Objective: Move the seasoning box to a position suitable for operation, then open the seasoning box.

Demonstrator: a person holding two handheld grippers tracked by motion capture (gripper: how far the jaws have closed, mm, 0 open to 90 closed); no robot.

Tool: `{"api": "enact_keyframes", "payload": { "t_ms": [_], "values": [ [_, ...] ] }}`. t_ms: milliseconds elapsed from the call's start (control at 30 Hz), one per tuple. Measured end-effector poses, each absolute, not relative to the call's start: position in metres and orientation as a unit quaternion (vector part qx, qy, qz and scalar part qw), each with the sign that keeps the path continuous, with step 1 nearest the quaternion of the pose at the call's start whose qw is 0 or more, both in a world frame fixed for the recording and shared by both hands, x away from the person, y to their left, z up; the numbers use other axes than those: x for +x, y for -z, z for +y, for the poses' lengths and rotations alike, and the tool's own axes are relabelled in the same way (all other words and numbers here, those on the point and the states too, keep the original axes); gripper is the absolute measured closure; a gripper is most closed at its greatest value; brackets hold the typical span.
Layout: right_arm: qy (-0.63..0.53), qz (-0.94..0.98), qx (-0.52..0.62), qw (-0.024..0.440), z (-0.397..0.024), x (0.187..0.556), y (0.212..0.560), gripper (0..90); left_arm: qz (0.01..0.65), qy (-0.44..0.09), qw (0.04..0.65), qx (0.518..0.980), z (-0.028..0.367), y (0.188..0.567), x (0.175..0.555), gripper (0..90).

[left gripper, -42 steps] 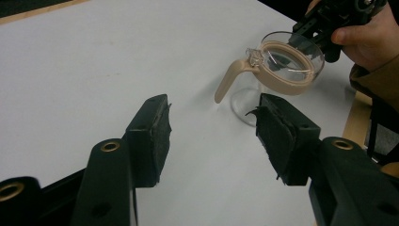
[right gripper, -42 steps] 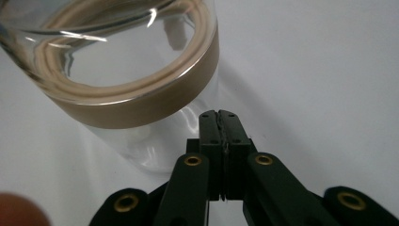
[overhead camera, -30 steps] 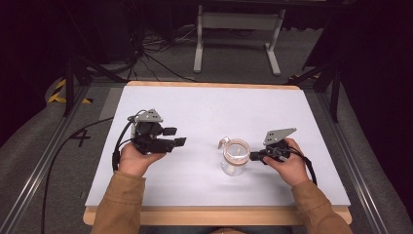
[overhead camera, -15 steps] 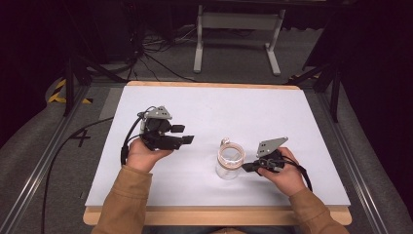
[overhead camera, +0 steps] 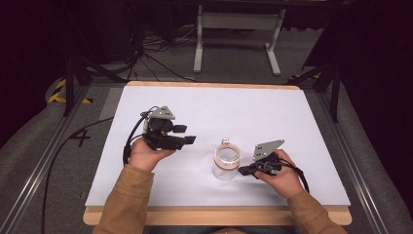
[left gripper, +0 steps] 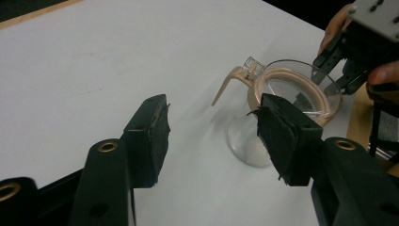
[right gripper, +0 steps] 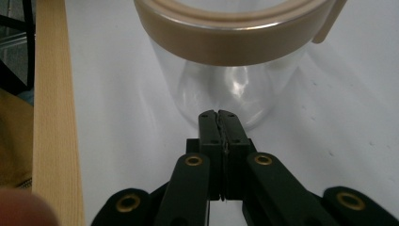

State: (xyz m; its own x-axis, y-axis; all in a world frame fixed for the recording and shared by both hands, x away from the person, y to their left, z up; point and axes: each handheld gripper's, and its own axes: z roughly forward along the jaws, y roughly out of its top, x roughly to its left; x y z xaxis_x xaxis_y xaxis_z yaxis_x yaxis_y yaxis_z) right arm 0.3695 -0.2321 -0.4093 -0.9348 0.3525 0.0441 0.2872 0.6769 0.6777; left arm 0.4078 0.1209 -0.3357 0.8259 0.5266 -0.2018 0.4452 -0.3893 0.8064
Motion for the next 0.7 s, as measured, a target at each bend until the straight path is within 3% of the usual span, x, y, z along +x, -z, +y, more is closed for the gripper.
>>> {"api": "enact_keyframes", "payload": {
  "t_ms": [367, 500, 700],
  "values": [
    [-0.378, 0.896, 0.217, 0.078, -0.267, 0.367, 0.399, 90.0, 0.259, -0.077, 0.505, 0.820, 0.105, 0.320, 0.405, 62.4],
    [-0.380, 0.893, 0.228, 0.083, -0.276, 0.362, 0.400, 90.0, 0.248, -0.064, 0.513, 0.820, 0.090, 0.320, 0.412, 77.8],
    [-0.383, 0.889, 0.235, 0.088, -0.281, 0.359, 0.400, 90.0, 0.228, -0.048, 0.500, 0.834, 0.062, 0.333, 0.418, 80.3]
  ]
}}
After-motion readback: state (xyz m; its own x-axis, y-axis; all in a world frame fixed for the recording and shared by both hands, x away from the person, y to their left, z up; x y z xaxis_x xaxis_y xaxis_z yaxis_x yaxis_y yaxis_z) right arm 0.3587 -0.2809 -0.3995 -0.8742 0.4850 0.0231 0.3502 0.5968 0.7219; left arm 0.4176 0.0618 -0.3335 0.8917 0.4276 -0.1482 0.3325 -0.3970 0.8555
